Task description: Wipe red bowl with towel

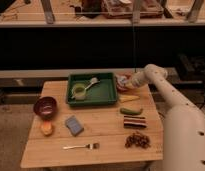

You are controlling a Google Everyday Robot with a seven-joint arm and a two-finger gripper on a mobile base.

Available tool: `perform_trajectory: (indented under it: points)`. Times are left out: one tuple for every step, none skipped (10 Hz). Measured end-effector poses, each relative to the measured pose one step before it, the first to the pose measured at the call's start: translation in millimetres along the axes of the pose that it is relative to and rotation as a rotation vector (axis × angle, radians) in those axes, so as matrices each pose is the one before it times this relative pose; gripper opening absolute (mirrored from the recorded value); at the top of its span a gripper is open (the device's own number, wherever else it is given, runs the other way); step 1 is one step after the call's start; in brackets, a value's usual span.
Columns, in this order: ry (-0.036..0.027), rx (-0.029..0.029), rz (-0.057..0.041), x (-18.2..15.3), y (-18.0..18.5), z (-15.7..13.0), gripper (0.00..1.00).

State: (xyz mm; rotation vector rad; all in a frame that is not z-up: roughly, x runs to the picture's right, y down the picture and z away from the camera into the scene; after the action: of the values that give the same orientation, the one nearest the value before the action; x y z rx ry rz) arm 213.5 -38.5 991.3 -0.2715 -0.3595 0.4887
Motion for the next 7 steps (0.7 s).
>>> perform_trajectory:
  points:
    - [0.00878,0.01105,0.00176,7.31,-3.51,-4.92,0.0]
    - [0.01852,0.02058,0.00218,7.81,-5.84,-4.14,0.0]
    - [0.0089,0.01355,0.00627,2.2,-5.51,1.75,0.0]
    - [0.00601,0.00858,0.00337,0.46,-4.15,2.86,0.0]
    - [0.00462,0.01126,0.00507,-0.22,-5.45,3.63,0.0]
    - [0.0056,0.01261,0.00329,-2.79,-6.71,6.67,0.0]
    - [0.0022,0.00854,0.00199,-4.32,-4.68,5.94,0.0]
